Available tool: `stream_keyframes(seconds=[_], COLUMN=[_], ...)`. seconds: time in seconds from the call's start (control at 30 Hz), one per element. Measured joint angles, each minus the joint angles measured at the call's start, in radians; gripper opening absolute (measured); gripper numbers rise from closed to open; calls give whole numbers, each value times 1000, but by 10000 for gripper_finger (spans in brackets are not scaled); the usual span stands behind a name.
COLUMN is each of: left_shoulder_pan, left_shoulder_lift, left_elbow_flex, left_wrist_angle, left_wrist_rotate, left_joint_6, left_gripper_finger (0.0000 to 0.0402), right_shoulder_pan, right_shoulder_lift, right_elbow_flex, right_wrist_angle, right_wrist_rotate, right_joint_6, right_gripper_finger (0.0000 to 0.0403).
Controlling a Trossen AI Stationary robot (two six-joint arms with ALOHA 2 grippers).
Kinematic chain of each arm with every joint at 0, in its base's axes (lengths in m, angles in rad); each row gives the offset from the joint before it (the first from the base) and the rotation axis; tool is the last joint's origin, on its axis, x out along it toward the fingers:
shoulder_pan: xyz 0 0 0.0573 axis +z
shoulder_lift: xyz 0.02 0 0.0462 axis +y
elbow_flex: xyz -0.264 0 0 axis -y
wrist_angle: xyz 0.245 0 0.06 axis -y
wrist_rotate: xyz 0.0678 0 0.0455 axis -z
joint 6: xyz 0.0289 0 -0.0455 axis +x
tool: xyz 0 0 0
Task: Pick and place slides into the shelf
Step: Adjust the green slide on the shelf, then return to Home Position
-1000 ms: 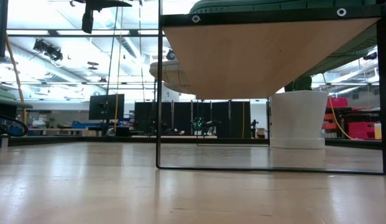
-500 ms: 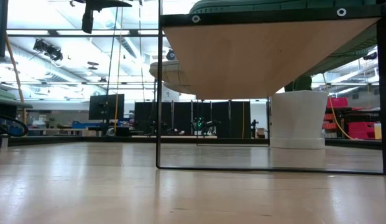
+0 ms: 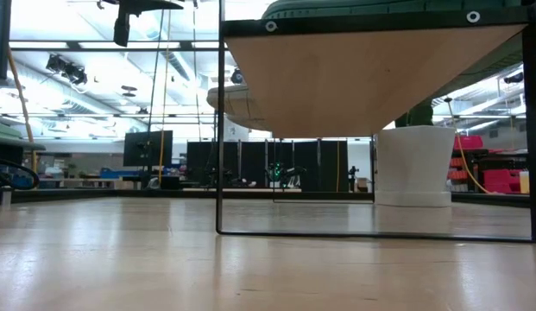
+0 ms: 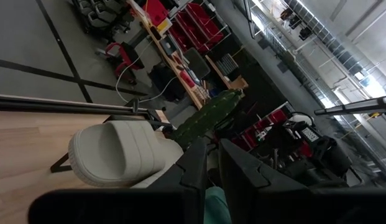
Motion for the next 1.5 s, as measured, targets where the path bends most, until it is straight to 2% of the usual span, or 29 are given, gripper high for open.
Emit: stream_keyframes(seconds=[0.67,0.9,1.03,1.17,1.23,1.5], left_shoulder_pan=[0,0,0,0,0,0], left_shoulder_lift=[0,0,0,0,0,0], left_elbow_flex=[0,0,0,0,0,0], left_wrist_angle=[0,0,0,-1,0,0], left_wrist_rotate=[0,0,0,0,3,14], left_joint_6=[0,5,8,15,41,98], left_gripper_finger=[44,48,45,37,33,16], right_shoulder_pan=[0,2,16,45,63,115], right_shoulder_lift=[-2,-54,-109,-160,-183,-289], right_elbow_flex=[1,1,2,2,2,2], right_wrist_angle=[20,18,-4,-88,-110,-49], right_wrist_rotate=[2,-36,-37,-33,-17,143], right_joint_6=[-25,-8,-6,-41,-108,-470], right_gripper_finger=[148,153,115,36,11,5])
